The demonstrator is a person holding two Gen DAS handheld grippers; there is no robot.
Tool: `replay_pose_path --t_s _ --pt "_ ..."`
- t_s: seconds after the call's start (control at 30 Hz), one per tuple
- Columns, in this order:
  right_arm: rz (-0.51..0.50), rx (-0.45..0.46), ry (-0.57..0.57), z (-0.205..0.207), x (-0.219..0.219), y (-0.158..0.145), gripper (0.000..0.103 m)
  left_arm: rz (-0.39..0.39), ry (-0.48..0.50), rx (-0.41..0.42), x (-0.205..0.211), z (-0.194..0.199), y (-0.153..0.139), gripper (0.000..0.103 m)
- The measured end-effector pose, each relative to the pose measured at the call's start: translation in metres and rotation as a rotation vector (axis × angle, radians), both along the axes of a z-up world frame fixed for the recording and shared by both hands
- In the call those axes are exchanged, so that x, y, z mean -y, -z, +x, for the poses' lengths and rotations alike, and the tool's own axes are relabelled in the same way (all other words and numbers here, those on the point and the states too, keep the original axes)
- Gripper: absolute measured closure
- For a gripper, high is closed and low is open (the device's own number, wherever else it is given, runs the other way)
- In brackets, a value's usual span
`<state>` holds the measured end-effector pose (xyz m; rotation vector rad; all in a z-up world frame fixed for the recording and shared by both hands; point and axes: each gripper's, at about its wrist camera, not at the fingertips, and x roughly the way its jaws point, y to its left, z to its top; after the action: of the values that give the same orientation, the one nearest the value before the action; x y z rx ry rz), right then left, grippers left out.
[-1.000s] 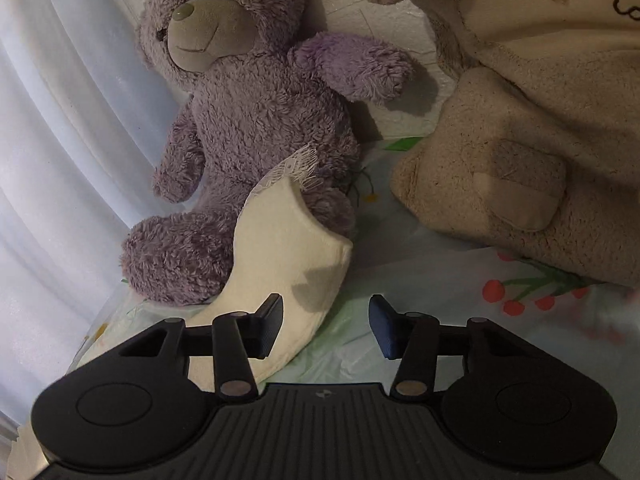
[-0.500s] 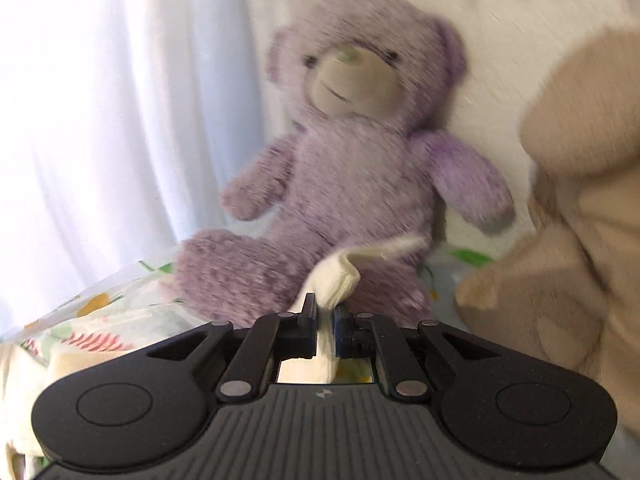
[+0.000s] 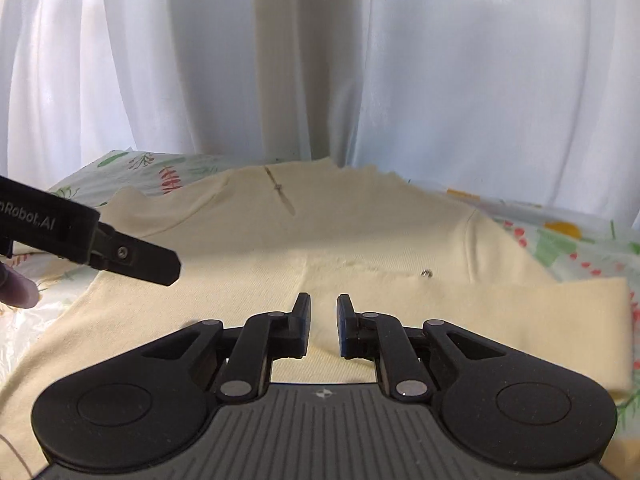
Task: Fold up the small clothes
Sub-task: 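Lift the sleeve and lay it across the sweater body, open right gripper, then grasp the other sleeve with the left gripper and fold it across the body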
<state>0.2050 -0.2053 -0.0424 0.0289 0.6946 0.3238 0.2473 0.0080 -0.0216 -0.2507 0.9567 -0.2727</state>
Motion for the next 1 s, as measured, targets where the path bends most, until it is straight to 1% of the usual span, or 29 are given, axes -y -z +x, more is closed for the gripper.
replay_pose_path --t_s 0.03,0.1,0.13,0.2,0.27,0.33,0.4,0.43,0.47,0.5,0.53,0.6,0.67,0.7,0.73,0.77,0.8,0.87,0.9,1.0 --pt "0.041 -0.019 0.029 -0.004 0.007 0.003 0.089 -0.022 0.015 -0.016 0.002 0.007 0.005 0.006" --pt "0.136 -0.056 0.117 -0.016 0.028 0.006 0.081 -0.090 0.033 -0.059 0.008 0.021 0.018 0.006" --pt "0.164 -0.068 0.154 -0.022 0.040 0.008 0.080 -0.131 0.038 -0.076 0.011 0.028 0.024 0.006" --pt "0.181 -0.073 0.217 -0.035 0.058 0.011 0.079 -0.199 0.059 -0.107 0.020 0.043 0.036 0.006" --pt "0.183 -0.075 0.266 -0.041 0.069 0.012 0.077 -0.234 0.062 -0.129 0.029 0.056 0.046 0.006" --pt "0.200 -0.075 0.317 -0.048 0.080 0.010 0.075 -0.251 0.076 -0.144 0.037 0.066 0.055 0.006" --pt "0.232 -0.068 0.357 -0.054 0.091 0.010 0.073 -0.255 0.081 -0.121 0.042 0.071 0.054 0.007" --pt "0.253 -0.066 0.360 -0.058 0.096 0.011 0.072 -0.268 0.091 -0.128 0.043 0.073 0.053 0.010" --pt "0.272 -0.064 0.366 -0.058 0.099 0.009 0.072 -0.294 0.101 -0.139 0.043 0.075 0.054 0.017" --pt "0.280 -0.068 0.376 -0.058 0.102 0.008 0.072 -0.321 0.109 -0.152 0.044 0.077 0.055 0.022" --pt "0.287 -0.074 0.377 -0.057 0.102 0.008 0.072 -0.336 0.115 -0.169 0.046 0.079 0.058 0.029" --pt "0.313 -0.081 0.380 -0.057 0.104 0.008 0.072 -0.338 0.127 -0.192 0.053 0.084 0.063 0.037" --pt "0.333 -0.082 0.385 -0.052 0.104 0.010 0.072 -0.335 0.146 -0.188 0.058 0.086 0.066 0.059" --pt "0.338 -0.083 0.389 -0.050 0.104 0.010 0.072 -0.335 0.156 -0.195 0.060 0.087 0.068 0.066" --pt "0.343 -0.084 0.392 -0.047 0.103 0.011 0.072 -0.339 0.165 -0.204 0.062 0.089 0.070 0.086" --pt "0.347 -0.086 0.398 -0.046 0.103 0.012 0.072 -0.344 0.175 -0.215 0.062 0.090 0.070 0.093" --pt "0.348 -0.091 0.403 -0.044 0.103 0.013 0.073 -0.345 0.179 -0.214 0.062 0.090 0.070 0.094" --pt "0.349 -0.109 0.413 -0.040 0.103 0.016 0.073 -0.333 0.182 -0.173 0.060 0.089 0.063 0.095" --pt "0.353 -0.117 0.419 -0.038 0.104 0.017 0.077 -0.318 0.188 -0.137 0.057 0.089 0.056 0.095" --pt "0.361 -0.130 0.434 -0.030 0.106 0.017 0.078 -0.273 0.178 -0.037 0.039 0.089 0.030 0.095"
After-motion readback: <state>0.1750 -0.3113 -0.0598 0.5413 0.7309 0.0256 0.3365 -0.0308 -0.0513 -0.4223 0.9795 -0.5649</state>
